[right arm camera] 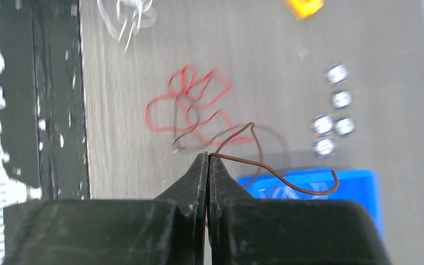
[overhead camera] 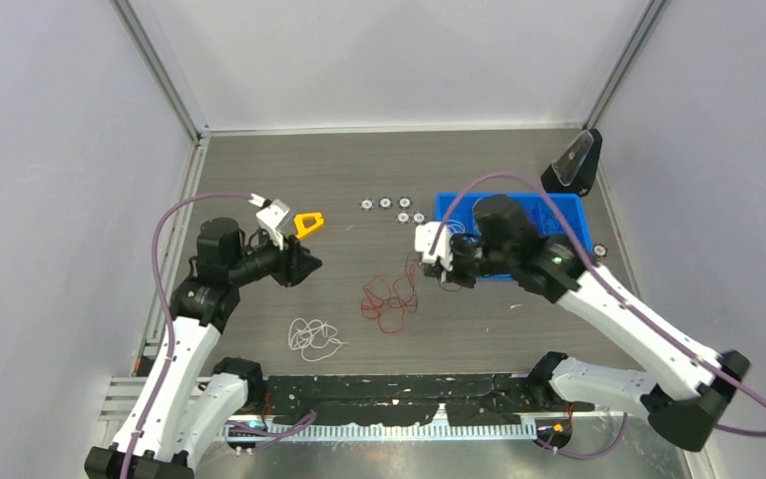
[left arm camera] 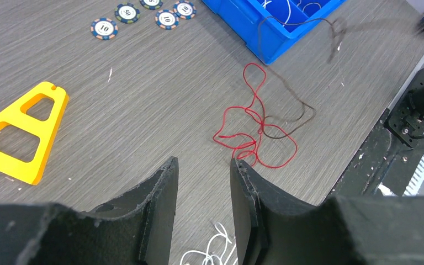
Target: Untangle the cables
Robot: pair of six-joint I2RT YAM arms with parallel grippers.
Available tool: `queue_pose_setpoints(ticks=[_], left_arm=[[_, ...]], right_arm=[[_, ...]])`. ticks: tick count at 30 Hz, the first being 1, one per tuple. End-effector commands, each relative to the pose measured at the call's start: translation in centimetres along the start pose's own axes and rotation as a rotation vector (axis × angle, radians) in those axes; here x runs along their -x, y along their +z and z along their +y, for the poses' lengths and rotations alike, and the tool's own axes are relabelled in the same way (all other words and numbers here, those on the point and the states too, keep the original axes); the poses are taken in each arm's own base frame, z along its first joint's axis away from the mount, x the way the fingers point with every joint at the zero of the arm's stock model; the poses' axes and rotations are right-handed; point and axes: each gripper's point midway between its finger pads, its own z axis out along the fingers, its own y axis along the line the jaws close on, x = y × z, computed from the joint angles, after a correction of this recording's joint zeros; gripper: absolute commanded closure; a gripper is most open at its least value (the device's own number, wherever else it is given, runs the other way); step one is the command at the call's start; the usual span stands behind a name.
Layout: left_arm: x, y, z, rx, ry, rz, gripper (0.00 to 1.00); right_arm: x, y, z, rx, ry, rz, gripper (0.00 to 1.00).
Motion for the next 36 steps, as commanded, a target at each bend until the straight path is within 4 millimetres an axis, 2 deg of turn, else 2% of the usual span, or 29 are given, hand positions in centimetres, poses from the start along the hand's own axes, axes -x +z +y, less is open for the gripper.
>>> queue_pose_setpoints(ticks=[1,2,3,4,5,6,7,8,9,10,11,13,14,15,16,17,18,19,20,21,26,28,30,33,36], left_arm=[[0.3,0.0,-0.1,-0.01,0.037,-0.025,0.6],[0.3,0.1,-0.1,-0.012,0.034,-0.028,0.6],[0.4,0.1,-0.2,-0.015,0.031,-0.032,0.6],[0.5,0.2,-0.1,-0.017,0.029,-0.035,0.59],[0.6,0.2,-0.2,-0.019,0.028,-0.036,0.59],[0.7,0.3,-0.1,-0.022,0.025,-0.034,0.59],[0.9,0.4,-0.2,-0.025,0.025,-0.035,0.58],[1.0,0.4,-0.1,-0.028,0.026,-0.035,0.58],[1.2,0.4,-0.2,-0.03,0.027,-0.036,0.58],[1.4,0.4,-0.2,-0.033,0.031,-0.038,0.58],[1.5,0.4,-0.3,-0.038,0.036,-0.042,0.58],[1.7,0.4,-0.4,-0.044,0.041,-0.044,0.57],[1.6,0.5,-0.3,-0.044,0.038,-0.041,0.57],[1.6,0.5,-0.4,-0.048,0.039,-0.041,0.56],[1.6,0.6,-0.5,-0.057,0.037,-0.039,0.54],[1.9,0.5,-0.8,-0.075,0.041,-0.048,0.51],[2.3,0.5,-1.3,-0.1,0.044,-0.063,0.47],[3.0,0.5,-1.9,-0.131,0.049,-0.087,0.43],[3.4,0.6,-2.6,-0.162,0.051,-0.102,0.4],[3.9,0.8,-3.2,-0.186,0.067,-0.111,0.36],[7.0,3.0,-7.6,-0.324,0.152,-0.115,0.22],[8.8,4.7,-9.8,-0.371,0.178,-0.127,0.18],[9.8,7.5,-12.1,-0.428,0.209,-0.114,0.14],[11.9,10.8,-15.3,-0.515,0.233,-0.111,0.06],[13.6,13.4,-19.4,-0.627,0.213,-0.137,0.01]], right_arm=[[6.5,-6.7,-1.8,-0.168,0.083,-0.148,0.95],[6.9,-7.6,-2.3,-0.202,0.108,-0.149,0.95],[8.3,-9.3,-3.0,-0.245,0.104,-0.185,0.95],[8.5,-10.3,-3.5,-0.281,0.127,-0.186,0.94],[9.8,-11.9,-4.0,-0.319,0.121,-0.216,0.95],[9.8,-12.8,-4.7,-0.357,0.149,-0.213,0.95],[10.8,-14.3,-5.2,-0.393,0.149,-0.242,0.95],[10.6,-15.1,-5.9,-0.425,0.181,-0.236,0.95],[11.6,-16.7,-6.3,-0.461,0.188,-0.268,0.95],[11.4,-17.7,-7.2,-0.503,0.209,-0.265,0.95],[12.3,-19.3,-7.6,-0.538,0.198,-0.288,0.95],[12.6,-22.0,-9.1,-0.63,0.204,-0.29,0.95],[13.1,-23.9,-10.2,-0.692,0.205,-0.3,0.95],[13.0,-24.6,-11.2,-0.719,0.215,-0.296,0.95],[14.7,-26.4,-11.1,-0.742,0.185,-0.342,0.95],[14.7,-26.5,-11.9,-0.744,0.2,-0.336,0.95],[16.5,-27.8,-11.4,-0.749,0.176,-0.383,0.95],[16.7,-27.5,-11.9,-0.734,0.189,-0.384,0.95],[18.1,-28.5,-11.6,-0.734,0.178,-0.428,0.95],[18.3,-28.3,-12.1,-0.727,0.191,-0.431,0.95],[21.9,-31.6,-12.9,-0.806,0.147,-0.546,0.95],[23.1,-32.7,-12.9,-0.825,0.122,-0.591,0.95],[23.8,-33.3,-12.9,-0.838,0.109,-0.621,0.95],[24.2,-34.5,-13.1,-0.889,0.098,-0.642,0.95],[24.9,-35.9,-13.1,-0.941,0.075,-0.671,0.94]])
